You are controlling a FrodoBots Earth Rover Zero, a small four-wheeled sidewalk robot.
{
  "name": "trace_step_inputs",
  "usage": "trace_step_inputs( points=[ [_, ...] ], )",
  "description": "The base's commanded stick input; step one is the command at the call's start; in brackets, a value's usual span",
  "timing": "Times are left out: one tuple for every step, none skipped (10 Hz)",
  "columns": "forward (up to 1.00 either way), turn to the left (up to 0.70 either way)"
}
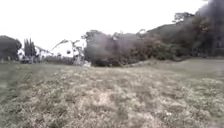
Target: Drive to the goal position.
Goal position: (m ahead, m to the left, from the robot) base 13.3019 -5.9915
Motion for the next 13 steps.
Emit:
trace_step_inputs(
  points=[
    [0.5, 0.04],
    [0.5, 0.04],
    [0.5, 0.05],
    [0.5, 0.04],
    [0.5, 0.04],
    [0.5, 0.05],
    [0.5, 0.04],
    [0.5, 0.04],
    [0.5, 0.05],
    [0.5, 0.04],
    [0.5, 0.04],
    [0.5, 0.04],
    [0.5, 0.04]
  ],
)
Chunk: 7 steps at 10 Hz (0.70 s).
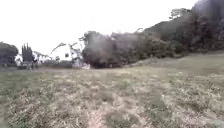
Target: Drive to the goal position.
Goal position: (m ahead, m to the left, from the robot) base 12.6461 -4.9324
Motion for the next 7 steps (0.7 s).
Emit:
trace_step_inputs(
  points=[
    [0.5, 0.04],
    [0.5, 0.04],
    [0.5, 0.04],
    [0.5, 0.05],
    [0.5, 0.04],
    [0.5, 0.04],
    [0.5, 0.04]
  ],
)
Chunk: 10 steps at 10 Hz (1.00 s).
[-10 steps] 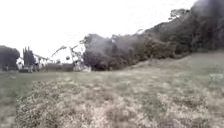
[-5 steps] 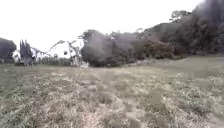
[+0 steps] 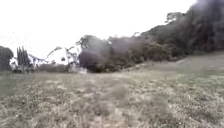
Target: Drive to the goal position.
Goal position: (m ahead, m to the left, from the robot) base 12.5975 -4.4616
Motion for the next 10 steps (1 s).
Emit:
trace_step_inputs(
  points=[
    [0.5, 0.04],
    [0.5, 0.04],
    [0.5, 0.04],
    [0.5, 0.05],
    [0.5, 0.04],
    [0.5, 0.08],
    [0.5, 0.13],
    [0.5, 0.5],
    [0.5, 0.5],
    [0.5, 0.5]
  ],
)
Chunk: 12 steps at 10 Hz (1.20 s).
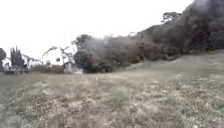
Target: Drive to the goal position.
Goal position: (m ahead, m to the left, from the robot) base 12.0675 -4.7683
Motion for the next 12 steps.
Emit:
trace_step_inputs(
  points=[
    [0.5, 0.5],
    [0.5, 0.5],
    [0.5, 0.5],
    [0.5, 0.5],
    [0.5, 0.5],
    [0.5, 0.5],
    [0.5, 0.5],
    [0.5, 0.29],
    [0.5, 0.17],
    [0.5, 0.03],
    [0.5, 0.03],
    [0.5, 0.04]
  ],
)
